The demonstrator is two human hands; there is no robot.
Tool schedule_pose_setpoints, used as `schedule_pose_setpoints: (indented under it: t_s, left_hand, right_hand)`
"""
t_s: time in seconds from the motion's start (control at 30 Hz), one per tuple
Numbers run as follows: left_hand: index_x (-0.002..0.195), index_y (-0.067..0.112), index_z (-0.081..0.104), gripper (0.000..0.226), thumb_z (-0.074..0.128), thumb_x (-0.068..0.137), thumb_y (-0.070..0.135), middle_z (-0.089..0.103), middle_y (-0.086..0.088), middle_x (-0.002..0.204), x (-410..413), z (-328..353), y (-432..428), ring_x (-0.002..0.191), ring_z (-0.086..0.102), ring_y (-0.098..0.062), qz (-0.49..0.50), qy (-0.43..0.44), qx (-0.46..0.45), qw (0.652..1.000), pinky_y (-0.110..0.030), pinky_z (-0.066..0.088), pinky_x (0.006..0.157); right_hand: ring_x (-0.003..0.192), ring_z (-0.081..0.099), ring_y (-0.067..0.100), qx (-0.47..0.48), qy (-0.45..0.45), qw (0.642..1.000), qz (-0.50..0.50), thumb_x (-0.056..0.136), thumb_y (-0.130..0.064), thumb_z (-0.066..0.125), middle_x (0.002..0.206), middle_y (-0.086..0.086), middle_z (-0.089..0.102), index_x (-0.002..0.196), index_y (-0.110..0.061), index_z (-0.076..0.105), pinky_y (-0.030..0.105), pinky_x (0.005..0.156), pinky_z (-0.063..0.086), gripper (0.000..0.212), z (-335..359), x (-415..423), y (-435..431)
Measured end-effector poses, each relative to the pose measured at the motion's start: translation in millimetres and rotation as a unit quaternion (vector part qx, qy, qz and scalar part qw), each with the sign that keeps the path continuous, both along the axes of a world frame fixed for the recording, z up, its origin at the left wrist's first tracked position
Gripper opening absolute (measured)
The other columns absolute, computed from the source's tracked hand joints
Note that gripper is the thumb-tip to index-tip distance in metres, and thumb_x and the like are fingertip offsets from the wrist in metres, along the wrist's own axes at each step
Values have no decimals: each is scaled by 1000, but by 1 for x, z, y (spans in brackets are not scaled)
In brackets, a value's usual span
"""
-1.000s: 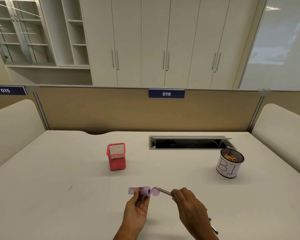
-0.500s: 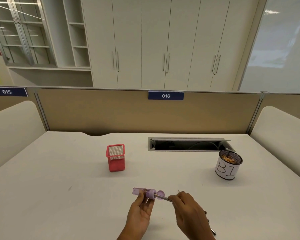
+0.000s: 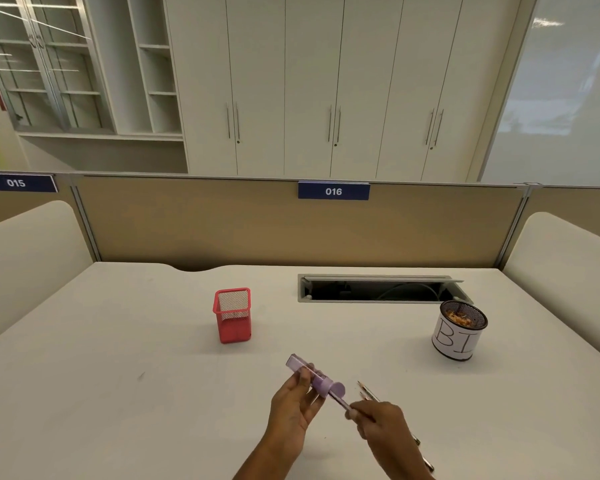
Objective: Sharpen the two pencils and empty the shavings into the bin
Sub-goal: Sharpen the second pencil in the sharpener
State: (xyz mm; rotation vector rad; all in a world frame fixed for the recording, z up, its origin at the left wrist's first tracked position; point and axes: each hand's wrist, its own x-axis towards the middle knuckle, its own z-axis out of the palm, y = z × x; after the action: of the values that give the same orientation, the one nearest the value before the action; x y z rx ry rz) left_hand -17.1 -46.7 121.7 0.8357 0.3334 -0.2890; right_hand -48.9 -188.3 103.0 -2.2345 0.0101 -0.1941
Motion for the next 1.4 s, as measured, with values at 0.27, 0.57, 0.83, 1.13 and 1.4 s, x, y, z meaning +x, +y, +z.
schedule_pose_setpoints:
  t_s: [0.27, 0.57, 0.83, 1.13, 1.4]
  left_hand:
    - [97, 1, 61, 21, 44, 95, 13, 72, -15, 71, 13, 9, -1, 59, 71, -22, -51, 24, -83, 995, -29, 59, 53]
    - [87, -1, 52, 21, 36, 98, 6, 59, -17, 85, 26, 7, -12, 65, 64, -29, 0, 94, -101, 990, -31, 52, 39]
    - [79, 2, 47, 23, 36, 97, 11, 56, -20, 80, 37, 13, -6, 71, 54, -30, 10, 85, -80, 993, -39, 57, 55]
    - [73, 8, 43, 41, 27, 100, 33, 56, -11, 68, 46, 9, -17, 60, 51, -19, 46, 42, 95, 994, -19, 48, 55]
    - [86, 14, 47, 35, 23, 100, 35, 63, -7, 83, 40, 8, -21, 76, 59, -19, -24, -25, 129, 991, -24, 48, 70]
  right_hand:
    - [24, 27, 5, 587, 372, 719, -16, 92, 1, 37, 43, 4, 40, 70, 7, 62, 7, 25, 15, 34, 41, -4, -2]
    - [64, 52, 9, 147, 222, 964, -20, 66, -13, 64, 83, 1, 59, 97, -15, 54, 15, 52, 38, 33, 47, 18, 5]
    - [38, 48, 15, -380, -102, 919, -29, 49, -14, 89, 52, -3, 51, 69, -22, 68, 16, 38, 11, 31, 22, 17, -4]
    - [39, 44, 18, -369, -100, 923, -41, 76, -13, 58, 50, -3, 46, 64, -26, 61, 22, 42, 20, 18, 18, 12, 4]
    - [27, 20, 4, 485, 390, 780, -60, 96, -13, 39, 41, -3, 33, 76, -5, 58, 7, 28, 13, 29, 41, 8, -8]
